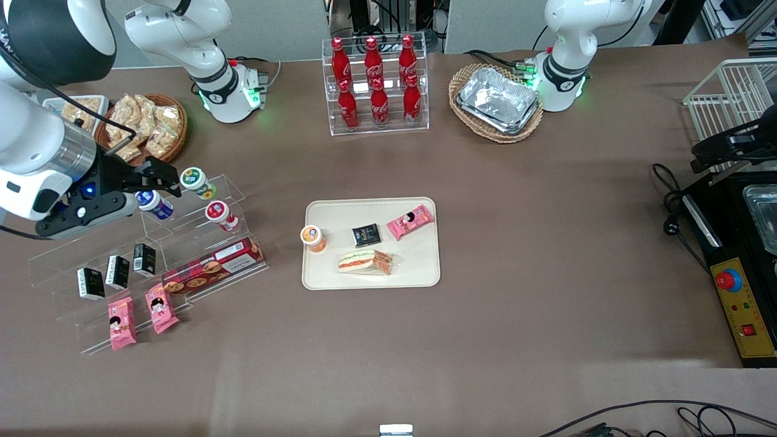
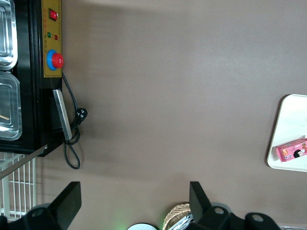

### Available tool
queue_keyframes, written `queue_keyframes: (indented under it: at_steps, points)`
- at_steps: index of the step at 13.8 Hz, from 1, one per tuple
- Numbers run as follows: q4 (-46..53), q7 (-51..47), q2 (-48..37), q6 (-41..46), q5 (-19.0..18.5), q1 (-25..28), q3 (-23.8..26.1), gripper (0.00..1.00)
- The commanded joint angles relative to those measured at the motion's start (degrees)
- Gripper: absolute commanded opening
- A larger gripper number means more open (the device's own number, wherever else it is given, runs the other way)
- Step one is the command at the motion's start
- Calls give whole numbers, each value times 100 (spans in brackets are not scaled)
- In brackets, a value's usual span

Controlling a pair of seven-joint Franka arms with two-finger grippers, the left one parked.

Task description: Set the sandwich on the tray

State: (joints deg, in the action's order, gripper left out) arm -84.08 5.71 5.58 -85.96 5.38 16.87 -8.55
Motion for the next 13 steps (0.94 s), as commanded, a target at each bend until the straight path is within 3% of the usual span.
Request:
queue_keyframes:
  at_steps: [1, 4, 7, 13]
  points:
    - [-144, -1612, -101, -61, -63, 45, 38, 100]
    - [-135, -1634, 48, -131, -124, -323, 11, 100]
    - [-109, -1380, 66, -421, -555, -360, -6, 100]
    - [-73, -1362, 118, -457, -494, -561, -103, 100]
